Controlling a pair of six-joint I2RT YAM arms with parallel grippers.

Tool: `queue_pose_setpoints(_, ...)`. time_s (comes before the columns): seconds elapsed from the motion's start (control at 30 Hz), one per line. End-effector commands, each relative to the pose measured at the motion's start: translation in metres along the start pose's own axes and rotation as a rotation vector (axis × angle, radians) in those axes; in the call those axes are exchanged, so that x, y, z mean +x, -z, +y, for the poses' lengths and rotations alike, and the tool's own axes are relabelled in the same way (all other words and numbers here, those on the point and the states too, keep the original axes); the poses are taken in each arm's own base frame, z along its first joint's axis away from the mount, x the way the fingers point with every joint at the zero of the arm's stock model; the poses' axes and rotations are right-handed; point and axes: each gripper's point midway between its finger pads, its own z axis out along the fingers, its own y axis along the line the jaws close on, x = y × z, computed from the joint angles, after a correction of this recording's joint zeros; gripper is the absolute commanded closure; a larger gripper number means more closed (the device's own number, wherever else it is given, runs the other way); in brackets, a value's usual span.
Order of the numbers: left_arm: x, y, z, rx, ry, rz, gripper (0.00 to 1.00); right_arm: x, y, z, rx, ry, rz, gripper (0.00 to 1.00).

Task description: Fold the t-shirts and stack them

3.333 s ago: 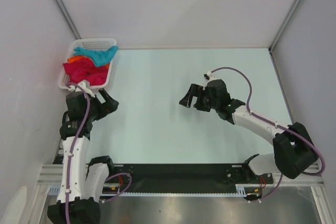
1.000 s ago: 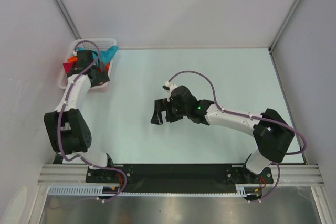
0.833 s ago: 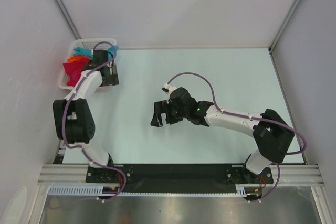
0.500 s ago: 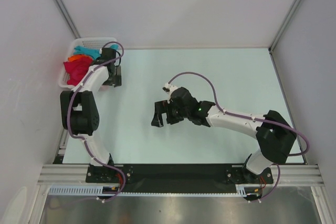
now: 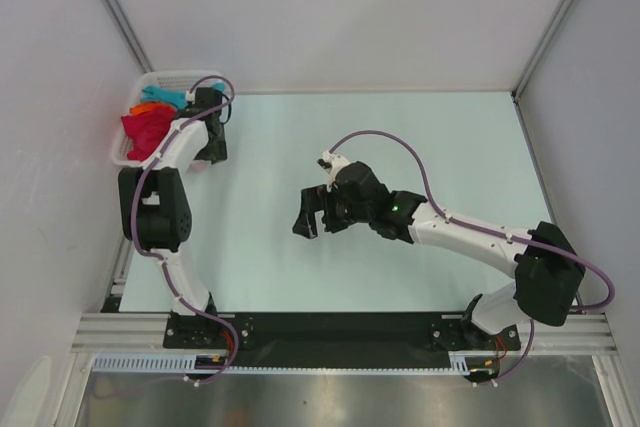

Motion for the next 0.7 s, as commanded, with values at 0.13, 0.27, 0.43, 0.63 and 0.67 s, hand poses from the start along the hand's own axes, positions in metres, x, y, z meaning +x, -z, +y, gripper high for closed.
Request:
queue_pose_setpoints(0.13, -0.029, 0.029, 0.003, 0.034, 0.112, -0.106, 0.18, -0.015, 0.009, 0.003, -0.01, 0.02, -0.045, 0.0)
queue_pose_setpoints(0.27, -0.037, 0.037, 0.007, 0.027, 0.14, -0.155, 0.17, -0.014, 0.009, 0.002, -0.007, 0.018, -0.044, 0.0)
queue_pose_setpoints(0.43, -0.049, 0.048, 0.02, -0.017, 0.21, -0.215, 0.17, -0.014, 0.01, 0.0, 0.0, 0.019, -0.043, 0.0)
queue_pose_setpoints(0.63, -0.065, 0.045, 0.014, 0.004, 0.197, -0.235, 0.15, -0.018, 0.01, 0.0, -0.001, 0.018, -0.049, 0.0)
queue_pose_setpoints(0.67, -0.067, 0.038, 0.01, 0.004, 0.188, -0.22, 0.15, -0.019, 0.01, 0.0, -0.001, 0.018, -0.049, 0.0)
